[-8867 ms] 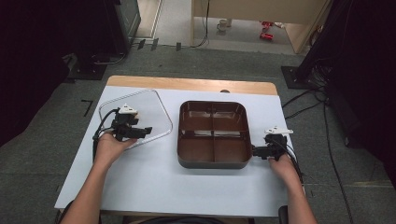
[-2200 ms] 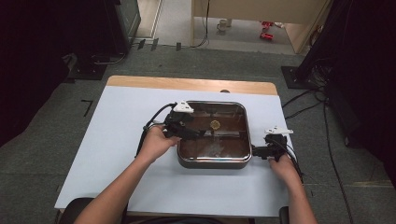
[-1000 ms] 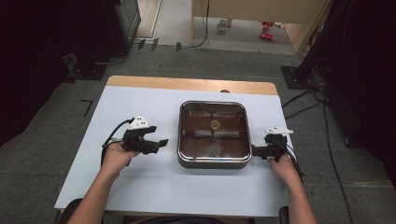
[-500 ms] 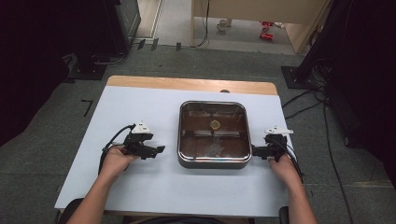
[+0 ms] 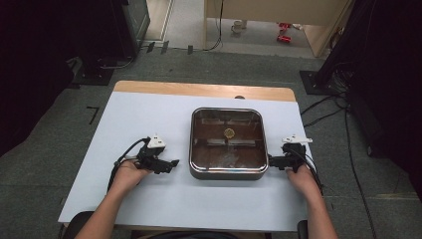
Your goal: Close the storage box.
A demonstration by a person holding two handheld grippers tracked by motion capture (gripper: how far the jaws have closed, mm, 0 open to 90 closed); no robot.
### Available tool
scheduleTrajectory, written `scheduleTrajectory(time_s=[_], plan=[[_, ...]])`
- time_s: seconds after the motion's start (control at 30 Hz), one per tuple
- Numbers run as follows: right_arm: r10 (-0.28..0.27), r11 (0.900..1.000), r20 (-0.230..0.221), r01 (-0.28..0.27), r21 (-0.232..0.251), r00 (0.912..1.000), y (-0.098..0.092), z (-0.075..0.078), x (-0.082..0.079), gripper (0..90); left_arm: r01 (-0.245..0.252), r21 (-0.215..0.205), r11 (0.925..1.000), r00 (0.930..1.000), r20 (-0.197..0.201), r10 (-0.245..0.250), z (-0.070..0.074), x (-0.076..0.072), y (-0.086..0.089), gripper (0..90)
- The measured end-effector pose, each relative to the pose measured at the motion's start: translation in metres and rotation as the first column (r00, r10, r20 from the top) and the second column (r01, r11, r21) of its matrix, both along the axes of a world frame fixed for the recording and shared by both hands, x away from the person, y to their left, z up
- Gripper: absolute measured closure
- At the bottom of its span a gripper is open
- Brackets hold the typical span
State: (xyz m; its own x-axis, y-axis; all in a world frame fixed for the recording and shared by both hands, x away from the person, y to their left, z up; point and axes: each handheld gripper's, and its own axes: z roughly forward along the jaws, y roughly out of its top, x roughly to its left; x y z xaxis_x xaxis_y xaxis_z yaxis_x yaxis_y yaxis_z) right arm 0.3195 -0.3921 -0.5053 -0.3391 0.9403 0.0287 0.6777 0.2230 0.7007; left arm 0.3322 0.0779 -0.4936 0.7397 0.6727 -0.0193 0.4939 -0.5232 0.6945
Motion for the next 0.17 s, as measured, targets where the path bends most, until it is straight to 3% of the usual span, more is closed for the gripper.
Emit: scheduleTrajectory(time_s=[0.03,0.17], plan=[[0.0,1.0,0.0,0.0,0.0,1.0,0.0,0.0,0.0,0.0,-0.002,0.014,0.9999,1.0,0.01,0.002,-0.0004,-0.0012,-0.0017,18.3],[0.0,1.0,0.0,0.0,0.0,1.0,0.0,0.0,0.0,0.0,-0.024,-0.018,0.9995,0.9992,0.03,0.025,-0.0043,-0.005,-0.0017,15.6]])
